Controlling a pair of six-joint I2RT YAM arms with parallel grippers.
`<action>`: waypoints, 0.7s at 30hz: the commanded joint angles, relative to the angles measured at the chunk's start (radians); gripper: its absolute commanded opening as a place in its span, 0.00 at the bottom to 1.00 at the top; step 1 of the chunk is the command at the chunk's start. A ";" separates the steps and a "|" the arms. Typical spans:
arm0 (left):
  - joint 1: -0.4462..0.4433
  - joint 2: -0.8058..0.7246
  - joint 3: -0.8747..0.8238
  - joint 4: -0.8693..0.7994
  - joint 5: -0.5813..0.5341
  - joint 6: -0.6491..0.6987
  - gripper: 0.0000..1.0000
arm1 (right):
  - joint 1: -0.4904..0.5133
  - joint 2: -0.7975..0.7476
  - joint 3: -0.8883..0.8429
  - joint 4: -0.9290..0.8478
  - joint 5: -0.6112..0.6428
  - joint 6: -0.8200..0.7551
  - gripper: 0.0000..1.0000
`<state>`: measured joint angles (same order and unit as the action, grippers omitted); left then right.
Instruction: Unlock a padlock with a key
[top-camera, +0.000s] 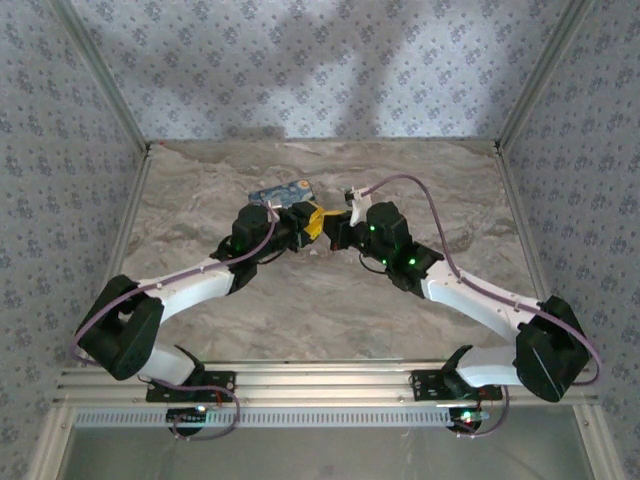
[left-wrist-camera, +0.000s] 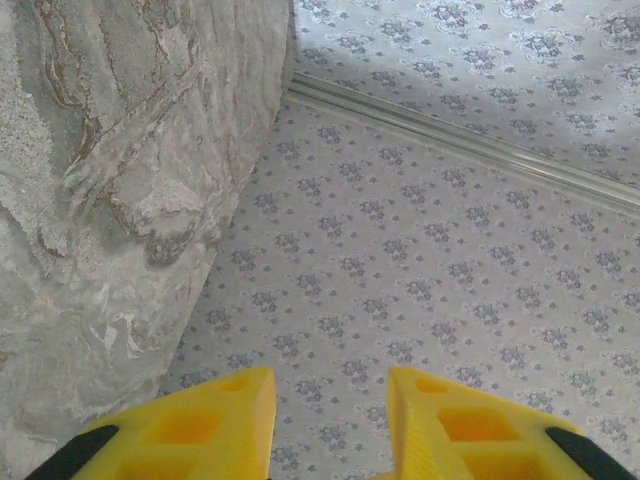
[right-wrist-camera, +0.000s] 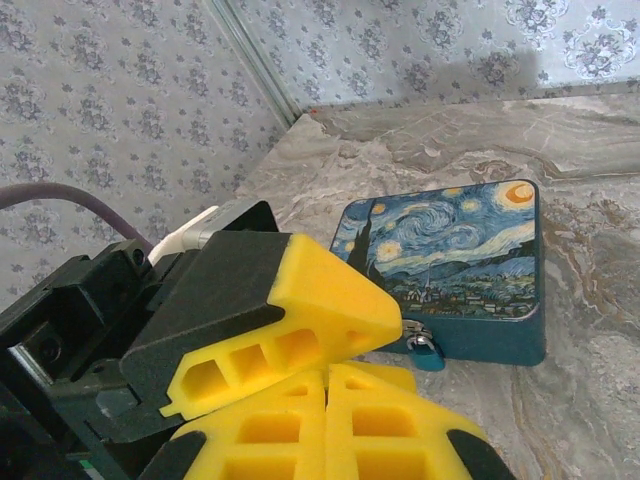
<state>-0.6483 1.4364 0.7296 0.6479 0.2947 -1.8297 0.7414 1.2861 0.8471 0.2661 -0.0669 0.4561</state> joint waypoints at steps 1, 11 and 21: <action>-0.006 -0.013 -0.005 0.021 -0.009 0.007 0.32 | 0.004 -0.020 -0.014 -0.011 0.015 0.009 0.00; -0.005 -0.017 -0.002 0.010 -0.011 0.013 0.20 | 0.004 -0.021 -0.014 -0.014 0.016 0.012 0.00; -0.005 -0.024 -0.005 -0.010 -0.015 0.027 0.04 | 0.002 -0.031 -0.022 -0.017 0.021 0.013 0.00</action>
<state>-0.6476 1.4361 0.7296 0.6315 0.2840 -1.8217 0.7422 1.2823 0.8303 0.2588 -0.0666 0.4564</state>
